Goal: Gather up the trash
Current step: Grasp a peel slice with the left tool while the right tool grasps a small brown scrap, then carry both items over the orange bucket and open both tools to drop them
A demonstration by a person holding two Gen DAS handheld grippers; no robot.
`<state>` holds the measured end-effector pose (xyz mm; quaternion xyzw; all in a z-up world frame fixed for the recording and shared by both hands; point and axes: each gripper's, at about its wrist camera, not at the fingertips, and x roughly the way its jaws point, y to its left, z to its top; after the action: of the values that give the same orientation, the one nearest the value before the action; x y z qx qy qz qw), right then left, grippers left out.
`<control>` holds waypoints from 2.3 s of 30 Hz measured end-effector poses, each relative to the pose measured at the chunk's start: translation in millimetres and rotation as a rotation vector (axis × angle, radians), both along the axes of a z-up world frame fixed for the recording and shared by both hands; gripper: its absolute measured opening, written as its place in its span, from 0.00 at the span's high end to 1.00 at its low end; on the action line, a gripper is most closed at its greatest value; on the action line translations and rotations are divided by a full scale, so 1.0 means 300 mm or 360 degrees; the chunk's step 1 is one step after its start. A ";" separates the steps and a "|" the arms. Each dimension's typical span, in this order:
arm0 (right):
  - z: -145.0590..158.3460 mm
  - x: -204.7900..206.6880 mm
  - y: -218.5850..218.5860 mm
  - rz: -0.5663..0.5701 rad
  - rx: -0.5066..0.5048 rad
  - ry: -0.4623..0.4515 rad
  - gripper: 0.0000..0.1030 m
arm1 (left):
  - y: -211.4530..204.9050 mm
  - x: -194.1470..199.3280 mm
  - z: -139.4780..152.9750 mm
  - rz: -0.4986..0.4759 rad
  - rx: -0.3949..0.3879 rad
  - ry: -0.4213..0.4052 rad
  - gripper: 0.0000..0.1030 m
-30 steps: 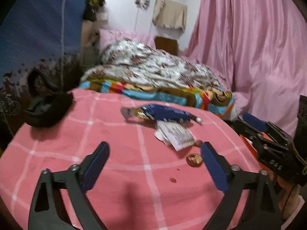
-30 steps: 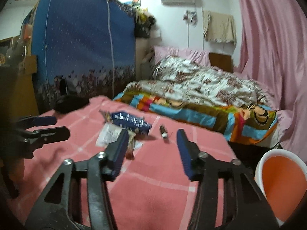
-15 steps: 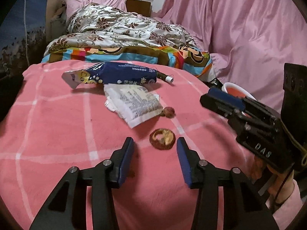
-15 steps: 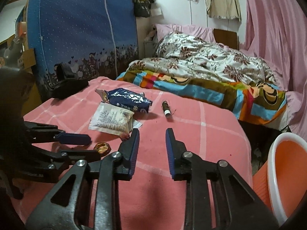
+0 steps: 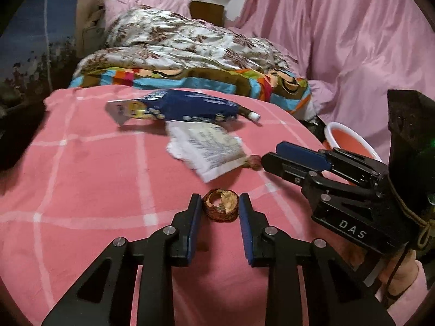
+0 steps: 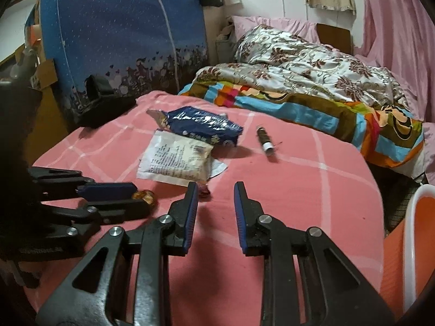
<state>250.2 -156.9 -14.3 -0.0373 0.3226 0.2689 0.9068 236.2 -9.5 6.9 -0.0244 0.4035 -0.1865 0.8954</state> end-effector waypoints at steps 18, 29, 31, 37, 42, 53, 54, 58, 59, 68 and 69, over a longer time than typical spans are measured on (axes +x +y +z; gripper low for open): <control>0.080 -0.099 -0.077 -0.0057 0.0095 -0.0230 0.81 | -0.038 -0.103 0.124 0.0115 0.0051 -0.0417 0.77; 0.270 -0.334 -0.325 -0.0420 0.0260 -0.0922 0.81 | -0.222 -0.208 0.278 0.0098 -0.0092 -0.0989 0.77; 0.288 -0.367 -0.372 -0.0508 0.0266 -0.0998 0.81 | -0.283 -0.221 0.298 0.0040 -0.0092 -0.1073 0.77; 0.302 -0.429 -0.534 -0.0767 0.0268 -0.1076 0.81 | -0.465 -0.240 0.347 -0.0176 -0.0138 -0.1225 0.77; 0.282 -0.451 -0.674 -0.0954 0.0244 -0.1018 0.81 | -0.608 -0.221 0.342 -0.0338 -0.0162 -0.1211 0.77; 0.191 -0.381 -0.921 -0.1243 0.0237 -0.0591 0.81 | -0.878 -0.099 0.258 -0.0521 -0.0226 -0.0820 0.77; 0.179 -0.375 -0.933 -0.1254 0.0245 -0.0556 0.81 | -0.891 -0.096 0.253 -0.0526 -0.0227 -0.0786 0.77; 0.137 -0.348 -0.974 -0.1290 0.0243 -0.0423 0.81 | -0.949 -0.056 0.204 -0.0568 -0.0201 -0.0628 0.77; 0.129 -0.345 -0.981 -0.1295 0.0251 -0.0396 0.81 | -0.964 -0.044 0.195 -0.0578 -0.0193 -0.0589 0.77; 0.071 -0.322 -1.041 -0.1336 0.0299 -0.0258 0.80 | -1.038 0.013 0.090 -0.0628 -0.0130 -0.0295 0.77; 0.068 -0.322 -1.044 -0.1338 0.0301 -0.0251 0.80 | -1.044 0.018 0.088 -0.0632 -0.0124 -0.0280 0.77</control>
<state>153.6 -470.1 6.0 0.1599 0.2135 -0.0990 0.9587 241.6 -322.6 33.1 0.0375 0.3131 -0.3761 0.8713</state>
